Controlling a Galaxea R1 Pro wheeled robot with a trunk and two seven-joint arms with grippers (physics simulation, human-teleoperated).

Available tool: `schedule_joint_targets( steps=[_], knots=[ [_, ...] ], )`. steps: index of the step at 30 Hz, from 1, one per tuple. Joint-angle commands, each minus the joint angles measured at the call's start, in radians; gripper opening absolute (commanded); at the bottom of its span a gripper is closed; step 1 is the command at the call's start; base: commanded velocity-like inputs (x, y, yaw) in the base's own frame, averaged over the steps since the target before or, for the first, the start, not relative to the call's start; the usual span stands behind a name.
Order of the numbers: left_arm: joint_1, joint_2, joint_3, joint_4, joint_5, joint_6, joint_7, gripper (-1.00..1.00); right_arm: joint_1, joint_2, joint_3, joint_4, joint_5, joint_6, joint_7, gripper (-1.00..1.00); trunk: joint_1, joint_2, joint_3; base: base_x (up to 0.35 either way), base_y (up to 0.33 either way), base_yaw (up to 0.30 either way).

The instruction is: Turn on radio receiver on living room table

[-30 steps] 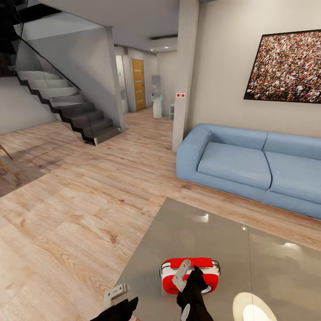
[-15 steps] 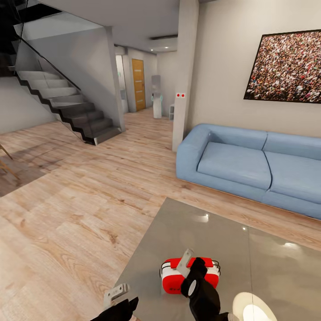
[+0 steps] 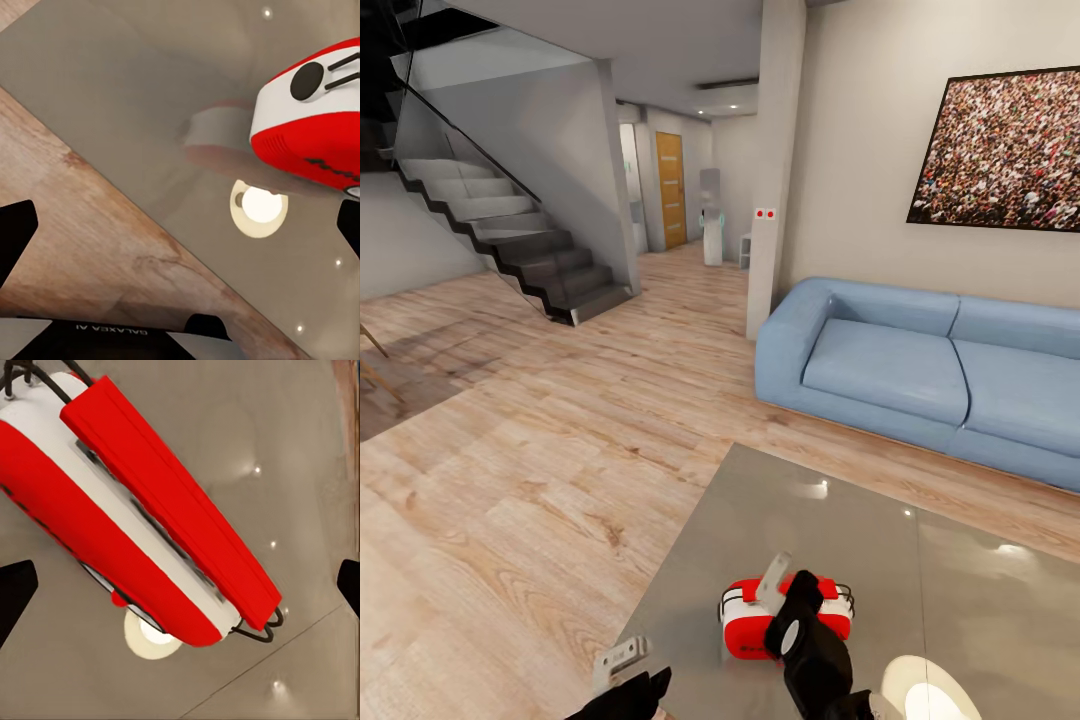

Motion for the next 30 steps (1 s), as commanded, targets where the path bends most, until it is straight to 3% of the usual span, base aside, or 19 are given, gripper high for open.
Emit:
schedule_joint_targets(
  steps=[1,4,7,20,22,30],
  knots=[
    [0.0,0.0,0.0,0.0,0.0,0.0,0.0,1.0,-0.01,0.0,0.0,0.0,-0.002,0.0,0.005,1.0,0.0,0.0,0.0,0.0,0.0,0.0],
    [0.0,0.0,0.0,0.001,0.0,0.0,0.0,1.0,-0.028,0.0,-0.014,-0.004,0.002,0.0,0.095,1.0,0.0,0.0,0.0,0.0,0.0,0.0],
    [0.0,0.0,-0.001,0.002,0.0,0.0,0.0,1.0,-0.048,-0.001,-0.063,-0.006,0.011,0.0,0.207,1.0,0.0,0.0,0.0,0.0,0.0,0.0],
    [0.0,-0.002,-0.002,0.004,0.0,0.0,0.0,1.0,-0.071,-0.001,-0.088,-0.006,0.017,0.0,0.288,1.0,0.0,0.0,0.0,0.0,0.0,0.0],
    [0.0,-0.002,-0.002,0.004,0.0,0.0,0.0,1.0,-0.075,-0.002,-0.09,-0.006,0.017,0.0,0.34,1.0,0.0,0.0,0.0,0.0,0.0,0.0],
    [0.0,-0.002,-0.002,0.005,0.0,0.0,0.0,1.0,-0.105,-0.068,-0.096,-0.005,0.016,-0.001,0.451,1.0,0.0,0.0,0.0,0.0,0.0,0.0]
  ],
)
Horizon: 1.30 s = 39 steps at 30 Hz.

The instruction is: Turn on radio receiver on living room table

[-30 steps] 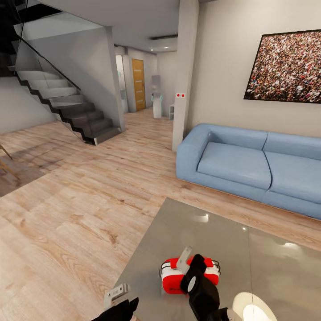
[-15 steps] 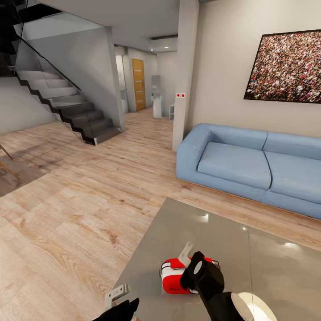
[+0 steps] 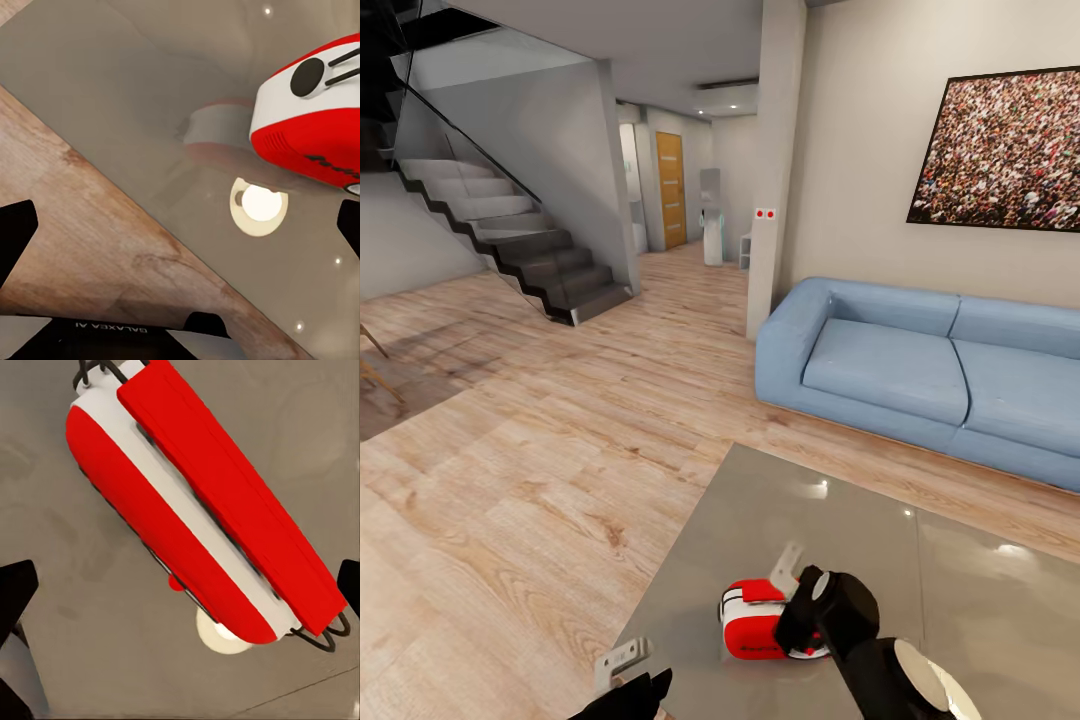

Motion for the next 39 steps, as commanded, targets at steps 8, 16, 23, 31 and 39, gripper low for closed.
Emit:
schedule_joint_targets(
  steps=[8,16,23,31,39],
  knots=[
    [0.0,0.0,0.0,0.0,0.0,0.0,0.0,1.0,-0.027,-0.042,-0.144,0.0,0.006,-0.067,0.134,1.0,0.0,0.0,0.0,0.0,0.0,0.0],
    [0.0,0.0,0.0,0.0,0.0,0.0,0.0,1.0,-0.028,-0.048,-0.16,0.001,0.008,-0.088,0.166,1.0,0.0,0.0,0.0,0.0,0.0,0.0],
    [0.0,0.0,0.0,0.0,-0.001,0.0,0.0,1.0,-0.028,-0.048,-0.164,-0.001,0.008,-0.09,0.157,1.0,0.0,0.0,0.0,0.0,0.0,0.0],
    [0.0,-0.001,0.0,0.001,-0.001,0.0,0.0,1.0,-0.053,-0.048,-0.166,-0.002,0.007,-0.09,0.152,1.0,0.0,0.0,0.0,0.0,0.0,0.0],
    [0.0,-0.003,-0.002,0.004,-0.002,0.0,0.0,1.0,-0.091,-0.048,-0.167,-0.002,0.022,-0.089,0.085,1.0,0.0,0.0,0.0,0.0,0.0,0.0]
  ],
)
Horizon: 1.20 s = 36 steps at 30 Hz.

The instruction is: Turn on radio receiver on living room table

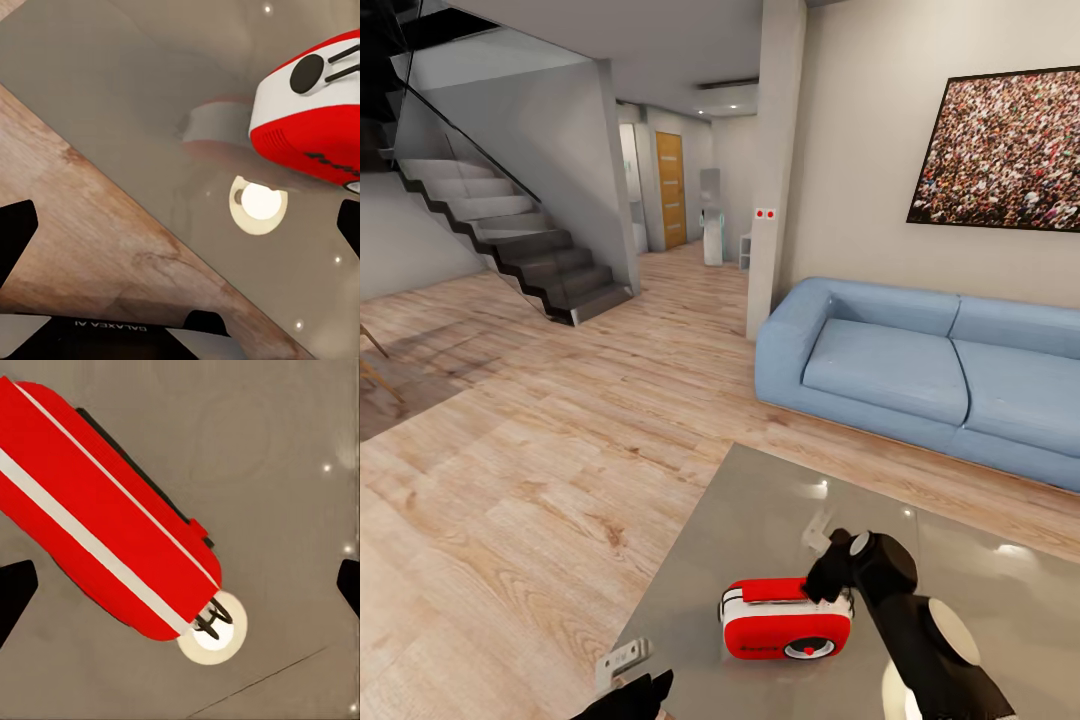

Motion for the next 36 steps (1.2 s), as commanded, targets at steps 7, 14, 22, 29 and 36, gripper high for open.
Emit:
schedule_joint_targets(
  steps=[7,14,22,29,36],
  knots=[
    [0.0,-0.001,-0.001,0.0,0.0,0.0,0.0,1.0,-0.035,0.003,0.001,-0.001,0.003,0.0,-0.008,1.0,0.0,0.0,0.0,0.0,0.0,0.0],
    [0.0,-0.001,-0.001,0.001,0.0,0.0,0.0,1.0,-0.054,0.011,0.007,0.0,-0.002,0.0,-0.001,1.0,0.0,0.0,0.0,0.0,0.0,0.0],
    [0.0,-0.001,-0.001,0.001,0.0,0.0,0.0,1.0,-0.055,0.014,0.02,0.001,-0.007,-0.001,0.01,1.0,0.0,0.0,0.0,0.0,0.0,0.0],
    [0.0,-0.001,-0.001,0.001,0.0,0.0,0.0,1.0,-0.055,0.025,0.117,0.003,-0.008,0.002,0.01,1.0,0.0,0.0,0.0,0.0,0.0,0.0],
    [0.0,-0.001,-0.002,0.001,0.0,0.0,0.0,1.0,-0.055,0.056,0.137,0.005,-0.008,0.004,0.01,1.0,0.0,0.0,0.0,0.0,0.0,0.0]
  ],
)
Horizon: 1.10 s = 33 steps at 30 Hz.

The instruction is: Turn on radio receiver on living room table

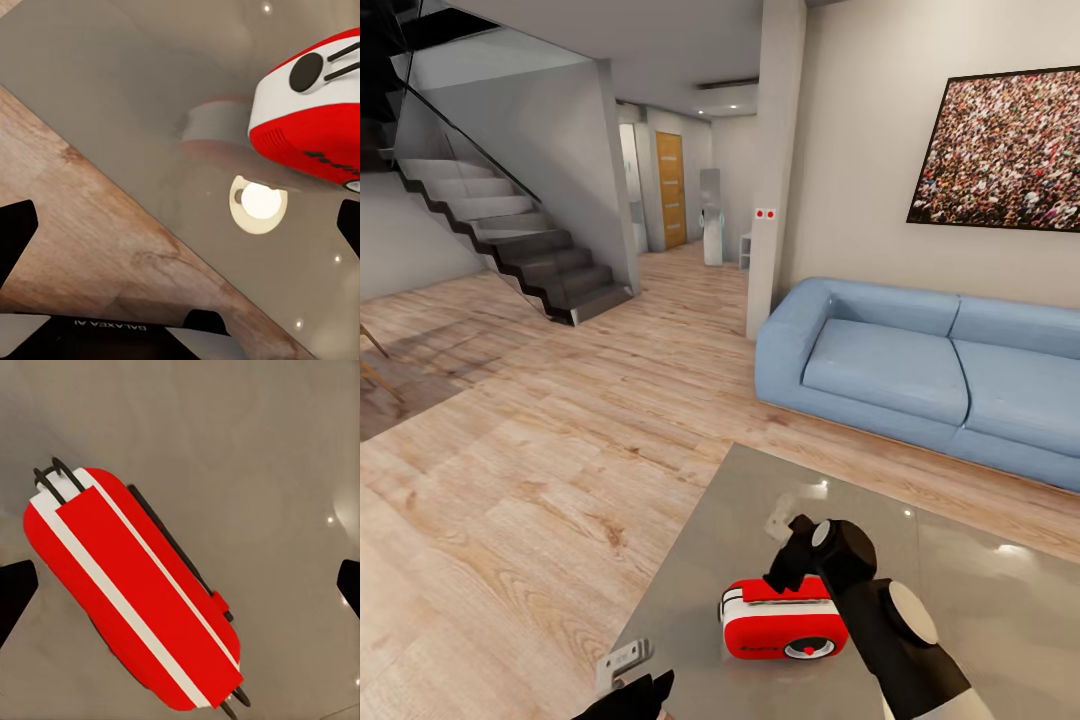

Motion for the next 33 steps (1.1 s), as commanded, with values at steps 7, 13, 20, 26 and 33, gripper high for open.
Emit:
schedule_joint_targets(
  steps=[7,13,20,26,33],
  knots=[
    [0.0,0.0,-0.023,0.0,0.0,0.0,0.0,1.0,0.0,0.001,0.0,0.002,-0.002,-0.001,0.001,1.0,0.0,0.0,0.0,0.0,0.0,0.0],
    [0.0,0.0,-0.027,0.0,0.0,0.0,0.0,1.0,0.0,0.001,0.0,0.008,-0.003,-0.001,0.0,1.0,0.0,0.0,0.0,0.0,0.0,0.0],
    [0.0,0.0,-0.027,0.0,0.0,0.0,0.0,1.0,0.0,0.001,-0.003,0.016,-0.004,-0.001,0.0,1.0,0.0,0.0,0.0,0.0,0.0,0.0],
    [0.0,0.001,-0.027,-0.001,0.0,0.0,0.0,1.0,0.0,0.001,-0.003,0.034,-0.004,-0.001,0.0,1.0,0.0,0.0,0.0,0.0,0.0,0.0],
    [0.0,0.002,-0.027,-0.001,0.001,0.001,0.0,1.0,0.0,0.001,-0.003,0.047,-0.004,-0.001,0.0,1.0,0.0,0.0,0.0,0.0,0.0,0.0]
  ],
)
